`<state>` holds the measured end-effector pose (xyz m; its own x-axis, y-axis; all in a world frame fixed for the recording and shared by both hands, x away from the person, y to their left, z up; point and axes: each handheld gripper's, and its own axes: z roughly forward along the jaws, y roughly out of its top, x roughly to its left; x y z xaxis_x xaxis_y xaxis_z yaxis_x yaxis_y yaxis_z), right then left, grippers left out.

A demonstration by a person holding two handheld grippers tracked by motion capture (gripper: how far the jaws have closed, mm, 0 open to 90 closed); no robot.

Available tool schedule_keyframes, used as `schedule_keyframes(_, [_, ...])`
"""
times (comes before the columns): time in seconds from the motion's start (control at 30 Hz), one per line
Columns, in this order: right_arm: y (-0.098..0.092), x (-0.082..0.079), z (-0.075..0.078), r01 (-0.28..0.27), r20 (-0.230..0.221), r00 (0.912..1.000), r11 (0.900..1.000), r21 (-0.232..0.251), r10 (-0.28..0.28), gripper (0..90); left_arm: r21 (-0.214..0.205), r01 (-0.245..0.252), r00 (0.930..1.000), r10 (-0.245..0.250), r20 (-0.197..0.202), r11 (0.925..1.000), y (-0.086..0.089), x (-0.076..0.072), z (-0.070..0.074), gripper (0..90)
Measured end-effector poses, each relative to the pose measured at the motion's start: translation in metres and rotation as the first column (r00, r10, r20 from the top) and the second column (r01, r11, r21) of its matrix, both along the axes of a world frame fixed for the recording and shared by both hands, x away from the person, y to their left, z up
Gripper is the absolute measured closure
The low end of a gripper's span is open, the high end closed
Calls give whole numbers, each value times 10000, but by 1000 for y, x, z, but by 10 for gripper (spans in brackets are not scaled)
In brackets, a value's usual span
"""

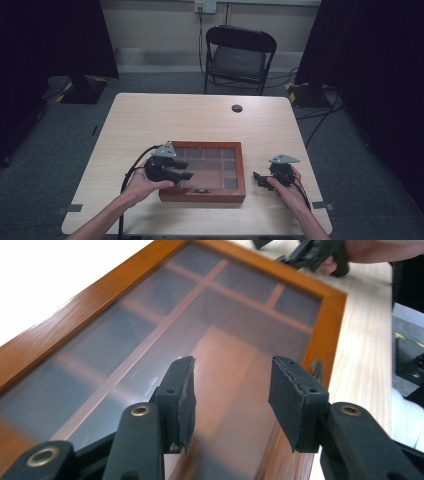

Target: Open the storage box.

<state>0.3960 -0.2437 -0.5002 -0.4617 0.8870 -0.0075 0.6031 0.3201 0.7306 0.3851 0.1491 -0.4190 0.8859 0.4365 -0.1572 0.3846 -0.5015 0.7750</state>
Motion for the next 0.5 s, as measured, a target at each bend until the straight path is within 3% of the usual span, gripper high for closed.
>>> schedule_keyframes(0.13, [0,0,0,8,-11,10000,10000,0,-8,120,-47,485,9988,-485,-58,9988,-17,3,2,553])
schedule_keyframes(0.23, [0,0,0,2,-1,10000,10000,3,-2,120,-192,725,9968,-731,-318,9972,-25,2,-1,609])
schedule_keyframes(0.33, [0,0,0,11,-12,10000,10000,6,-11,120,285,1378,9885,-1357,-665,9901,-33,-7,-3,645])
schedule_keyframes(0.37, [0,0,0,11,-12,10000,10000,6,-11,120,285,1378,9885,-1357,-665,9901,-33,-7,-3,661])
schedule_keyframes(0.4, [0,0,0,2,-2,10000,10000,4,-2,120,215,1643,9828,-1618,-890,9862,-34,-9,-4,679])
schedule_keyframes(0.5, [0,0,0,8,-12,10000,10000,2,-8,120,135,1708,9807,-1687,-990,9852,-33,-11,-5,706])
